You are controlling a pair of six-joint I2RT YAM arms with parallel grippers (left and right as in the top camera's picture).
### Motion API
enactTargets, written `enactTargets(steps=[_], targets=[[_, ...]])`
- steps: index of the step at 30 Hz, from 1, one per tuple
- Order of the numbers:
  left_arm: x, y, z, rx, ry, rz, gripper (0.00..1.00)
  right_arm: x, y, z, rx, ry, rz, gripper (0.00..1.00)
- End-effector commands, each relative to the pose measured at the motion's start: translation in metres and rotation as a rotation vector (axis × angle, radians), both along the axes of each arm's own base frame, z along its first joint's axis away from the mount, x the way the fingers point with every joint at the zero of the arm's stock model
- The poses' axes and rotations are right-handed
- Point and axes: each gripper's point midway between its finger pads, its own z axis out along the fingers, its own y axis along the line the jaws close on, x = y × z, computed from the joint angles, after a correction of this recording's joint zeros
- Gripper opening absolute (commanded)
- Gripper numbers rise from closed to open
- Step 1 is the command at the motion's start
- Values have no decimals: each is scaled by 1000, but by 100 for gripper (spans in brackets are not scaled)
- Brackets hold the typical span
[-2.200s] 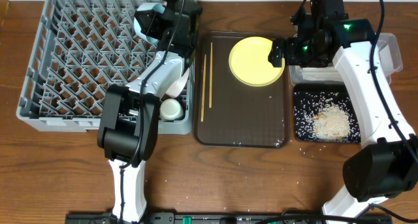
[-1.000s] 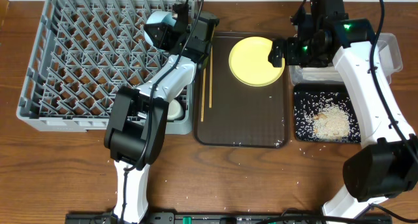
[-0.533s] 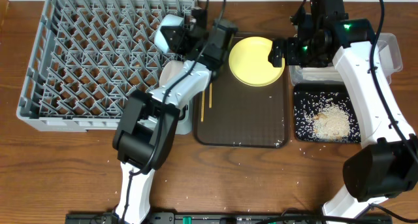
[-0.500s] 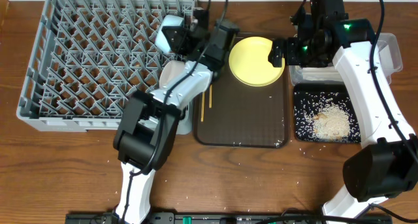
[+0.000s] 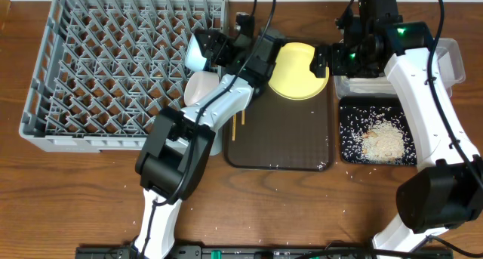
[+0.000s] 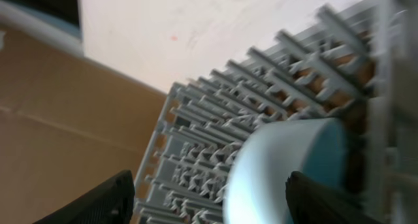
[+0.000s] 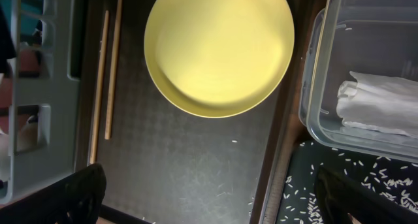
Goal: Sort waste into correct bins and load items into the dishwasher
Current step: 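Reach the left gripper to the yellow plate edge and grasp it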
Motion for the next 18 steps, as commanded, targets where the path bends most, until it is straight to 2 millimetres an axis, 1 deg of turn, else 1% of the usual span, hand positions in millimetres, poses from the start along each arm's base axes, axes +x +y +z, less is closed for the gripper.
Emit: enactTargets(steps=[1,4,6,9,12,13,15,16,18], targets=[[2,-23,-7,-41,0,-69,78,-1,4,2,-4,-7,16,99],[3,-38,3,-84,-16,-122,79,-1,4,2,-4,-7,16,99],[5,-47,13,-127,-36,-157,79,-1,4,2,-4,-7,16,99],[6,-51,32,-224,-89,-187,79,-1,4,2,-4,-7,16,99],[4,-56,41,-361,-95,-236,79,-1,4,2,-4,-7,16,99],[1,-61,41,-436,-82,-262,79,-1,4,2,-4,-7,16,99],[-6,-81,33,-613,-6,-345,79,-1,4,2,-4,-7,16,99],[-11,-93,29,-703,38,-387,77,-1,4,2,-4,-7,16,99],[-21,-114,22,-881,103,-432,72,-1,4,2,-3,-7,16,99]])
